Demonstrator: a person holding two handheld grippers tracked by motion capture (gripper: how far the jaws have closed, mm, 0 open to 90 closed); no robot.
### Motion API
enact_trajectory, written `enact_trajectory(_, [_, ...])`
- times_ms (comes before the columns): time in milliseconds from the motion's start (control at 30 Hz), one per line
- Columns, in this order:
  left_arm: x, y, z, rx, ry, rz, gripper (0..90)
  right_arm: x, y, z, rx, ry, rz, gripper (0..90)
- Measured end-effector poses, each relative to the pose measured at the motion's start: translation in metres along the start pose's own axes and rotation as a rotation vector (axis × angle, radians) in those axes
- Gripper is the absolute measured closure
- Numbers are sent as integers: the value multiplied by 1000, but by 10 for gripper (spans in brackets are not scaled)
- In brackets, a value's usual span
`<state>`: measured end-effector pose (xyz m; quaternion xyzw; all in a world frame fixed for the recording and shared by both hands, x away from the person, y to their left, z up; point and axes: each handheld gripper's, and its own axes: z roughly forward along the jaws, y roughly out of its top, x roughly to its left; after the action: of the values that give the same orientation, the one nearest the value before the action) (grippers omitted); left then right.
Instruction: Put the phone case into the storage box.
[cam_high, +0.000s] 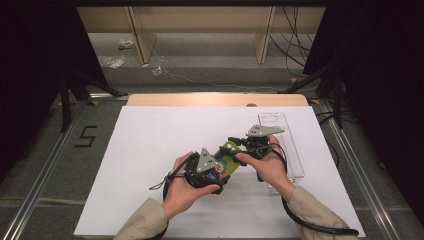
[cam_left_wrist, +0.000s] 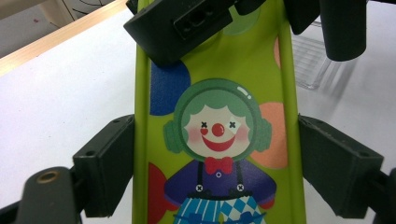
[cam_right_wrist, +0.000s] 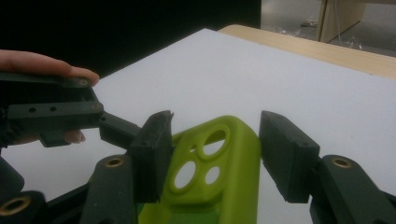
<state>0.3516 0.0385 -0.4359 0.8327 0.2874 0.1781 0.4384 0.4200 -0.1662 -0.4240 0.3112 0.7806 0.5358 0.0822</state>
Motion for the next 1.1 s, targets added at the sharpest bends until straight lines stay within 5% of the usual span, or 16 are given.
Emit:
enact_trajectory(400, [0,0,1,2,0,1,160,-1,0,-1,-10,22,18,556])
enact_trajectory(733, [0,0,1,-1,3,6,161,-4,3,-5,-55,69,100,641])
enact_trajectory(1100, [-2,0,2,-12,23,35,159,1,11,-10,-104,141,135,756])
